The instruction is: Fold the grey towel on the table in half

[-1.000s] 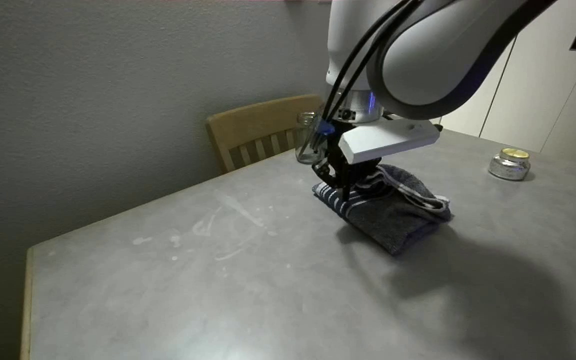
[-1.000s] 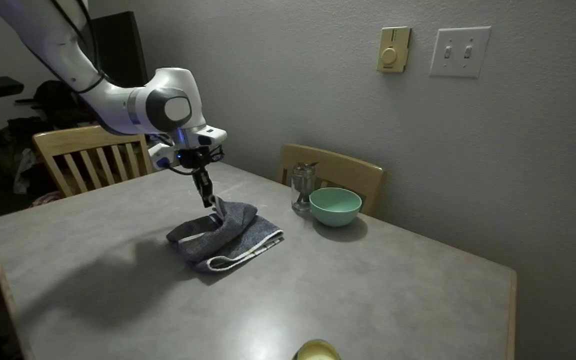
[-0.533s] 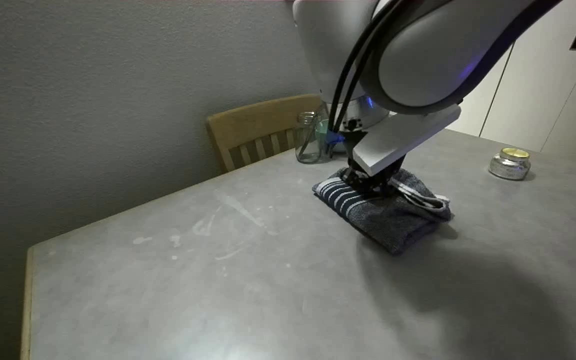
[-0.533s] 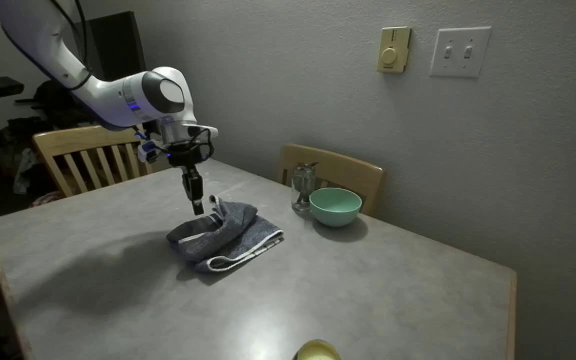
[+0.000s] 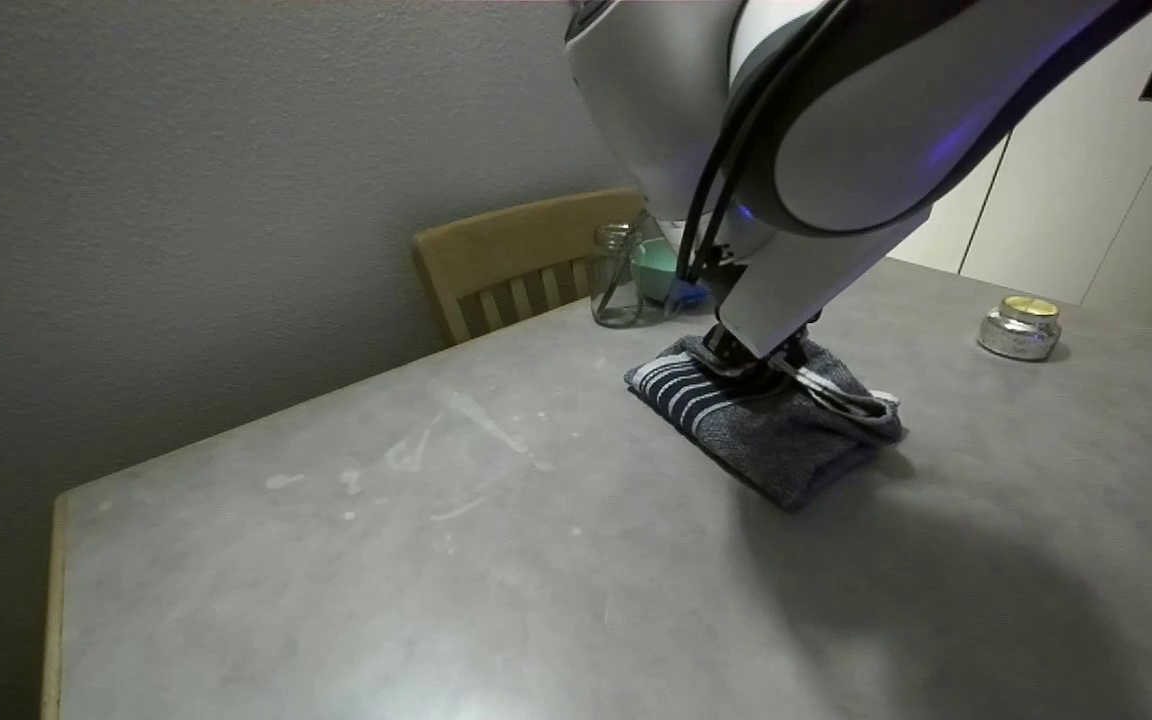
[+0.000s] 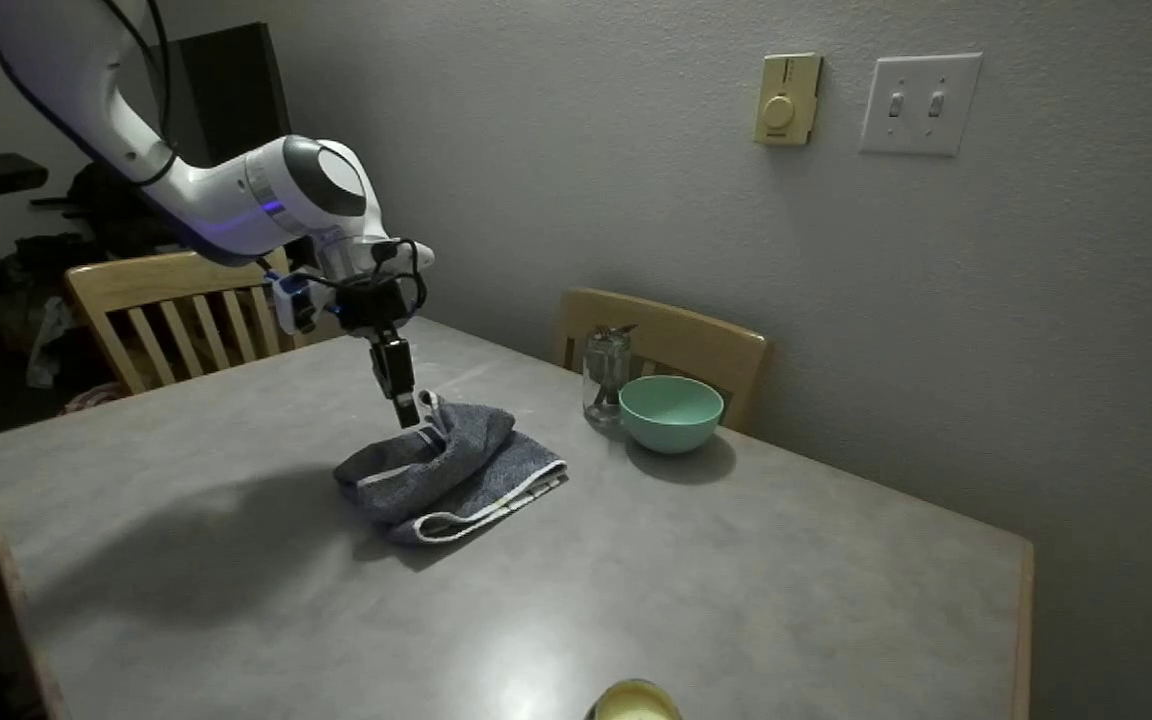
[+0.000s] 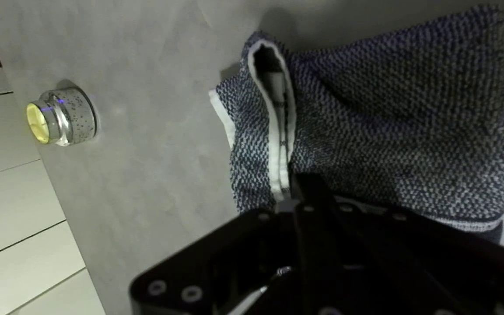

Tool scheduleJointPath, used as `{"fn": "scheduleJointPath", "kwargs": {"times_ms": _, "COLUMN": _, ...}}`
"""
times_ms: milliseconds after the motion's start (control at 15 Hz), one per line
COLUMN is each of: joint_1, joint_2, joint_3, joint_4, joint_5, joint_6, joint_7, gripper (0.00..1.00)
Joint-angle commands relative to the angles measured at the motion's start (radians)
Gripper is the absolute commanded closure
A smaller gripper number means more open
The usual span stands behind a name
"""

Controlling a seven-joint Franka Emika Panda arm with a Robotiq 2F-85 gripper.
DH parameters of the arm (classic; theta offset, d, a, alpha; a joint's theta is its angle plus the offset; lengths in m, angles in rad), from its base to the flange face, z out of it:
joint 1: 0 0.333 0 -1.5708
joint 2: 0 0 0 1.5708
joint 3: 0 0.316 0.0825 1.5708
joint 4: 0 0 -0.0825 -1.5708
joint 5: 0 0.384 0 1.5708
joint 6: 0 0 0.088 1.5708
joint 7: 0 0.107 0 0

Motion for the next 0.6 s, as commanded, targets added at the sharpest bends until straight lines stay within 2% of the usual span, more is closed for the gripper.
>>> {"fn": "scheduleJointPath", "kwargs": {"times_ms": 0, "joint_1": -0.026, "joint_2": 0.002, "joint_3": 0.015, "joint_4": -0.003, "joint_5": -0.021, "joint_6": 0.019, "joint_7": 0.028, "gripper": 1.00}}
{"fn": "scheduleJointPath", "kwargs": {"times_ms": 267, "joint_1": -0.009, "joint_2": 0.004, "joint_3": -0.001, "joint_4": 0.002, "joint_5": -0.075, "joint_6": -0.045, "joint_7": 0.081, "gripper": 1.00}}
{"fn": "scheduleJointPath", "kwargs": {"times_ms": 533, "joint_1": -0.016, "joint_2": 0.010, "joint_3": 0.010, "joint_4": 0.005, "joint_5": -0.134, "joint_6": -0.121, "joint_7": 0.133, "gripper": 1.00}}
